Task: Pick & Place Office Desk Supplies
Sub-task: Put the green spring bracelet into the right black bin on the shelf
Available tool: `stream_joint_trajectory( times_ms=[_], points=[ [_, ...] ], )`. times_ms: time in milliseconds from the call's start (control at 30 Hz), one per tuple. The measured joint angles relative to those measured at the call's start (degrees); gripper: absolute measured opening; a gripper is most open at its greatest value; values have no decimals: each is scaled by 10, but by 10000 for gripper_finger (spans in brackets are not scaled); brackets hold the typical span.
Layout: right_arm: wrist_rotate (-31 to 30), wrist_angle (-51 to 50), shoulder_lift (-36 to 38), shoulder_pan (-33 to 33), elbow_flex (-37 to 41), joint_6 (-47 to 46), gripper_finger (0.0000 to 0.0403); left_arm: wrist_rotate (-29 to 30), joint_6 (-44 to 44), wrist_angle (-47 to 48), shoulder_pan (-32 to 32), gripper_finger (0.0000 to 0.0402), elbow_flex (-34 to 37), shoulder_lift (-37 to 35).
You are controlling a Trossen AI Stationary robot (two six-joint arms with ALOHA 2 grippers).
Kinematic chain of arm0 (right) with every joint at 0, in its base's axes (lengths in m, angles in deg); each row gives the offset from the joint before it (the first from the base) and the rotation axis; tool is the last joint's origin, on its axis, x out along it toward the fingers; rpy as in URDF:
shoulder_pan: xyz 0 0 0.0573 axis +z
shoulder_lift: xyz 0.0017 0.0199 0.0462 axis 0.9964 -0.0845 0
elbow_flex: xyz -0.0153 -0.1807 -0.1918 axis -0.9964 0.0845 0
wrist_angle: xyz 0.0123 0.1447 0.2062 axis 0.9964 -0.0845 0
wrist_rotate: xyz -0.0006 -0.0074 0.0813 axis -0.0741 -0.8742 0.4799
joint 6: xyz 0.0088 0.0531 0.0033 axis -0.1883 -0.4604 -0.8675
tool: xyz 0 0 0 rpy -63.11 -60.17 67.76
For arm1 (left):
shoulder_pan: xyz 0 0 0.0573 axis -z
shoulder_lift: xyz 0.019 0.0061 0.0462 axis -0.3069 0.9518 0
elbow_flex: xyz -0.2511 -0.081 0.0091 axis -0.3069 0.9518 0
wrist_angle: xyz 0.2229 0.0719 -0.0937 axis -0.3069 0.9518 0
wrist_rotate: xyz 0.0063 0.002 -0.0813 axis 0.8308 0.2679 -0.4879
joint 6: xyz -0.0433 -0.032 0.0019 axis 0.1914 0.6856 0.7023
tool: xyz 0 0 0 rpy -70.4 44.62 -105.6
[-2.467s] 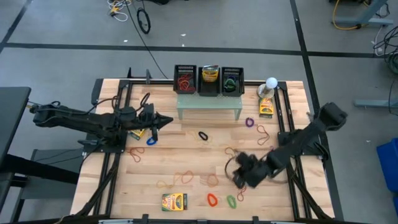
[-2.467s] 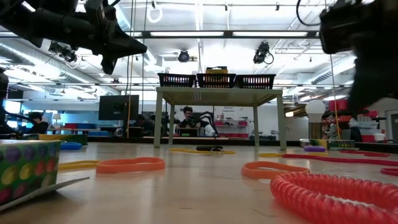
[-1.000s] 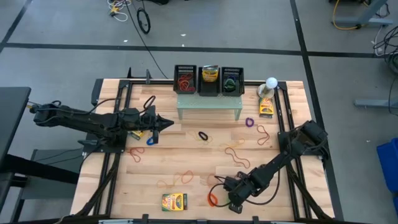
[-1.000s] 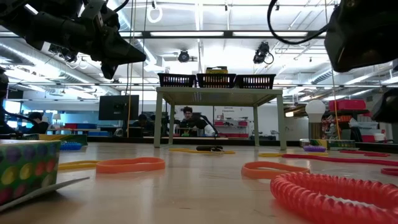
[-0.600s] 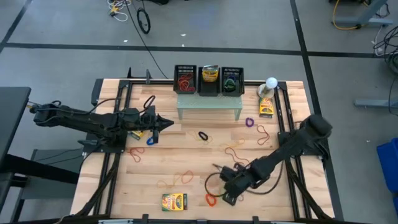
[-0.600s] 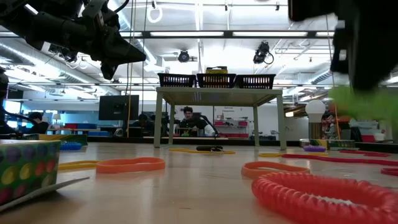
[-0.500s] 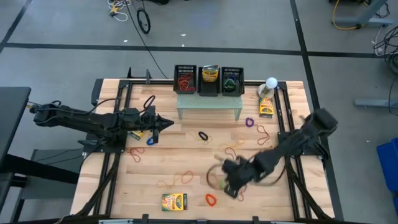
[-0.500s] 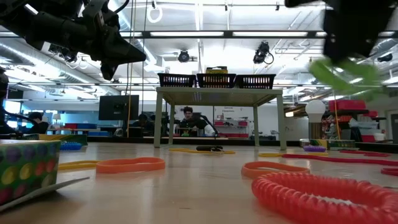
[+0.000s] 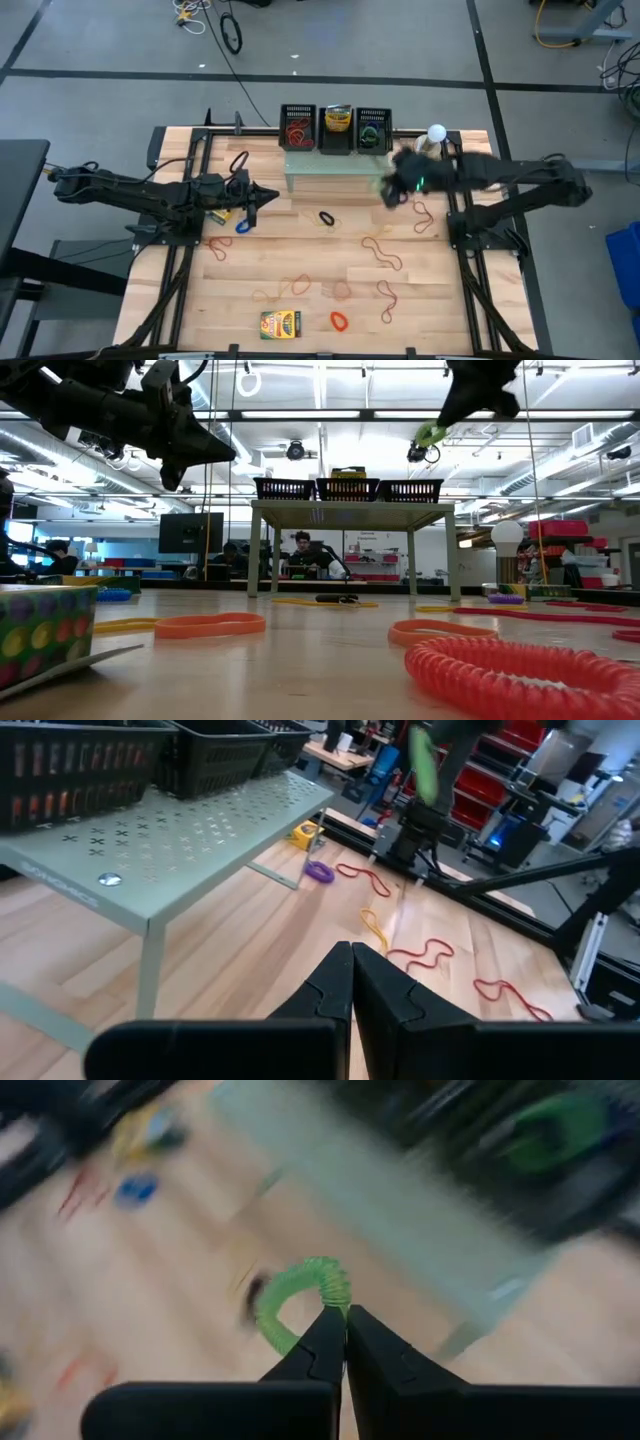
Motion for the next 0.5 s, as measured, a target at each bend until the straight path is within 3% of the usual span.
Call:
stream_joint_trajectory(
  times_ms=[200,500],
  points=[
    [2,74,0,-144,0,85,10,9,8,-2,0,10,0,9],
    [-11,121,-59,-259,0,133,14,9,24,0,0,10,0,24]
  ],
)
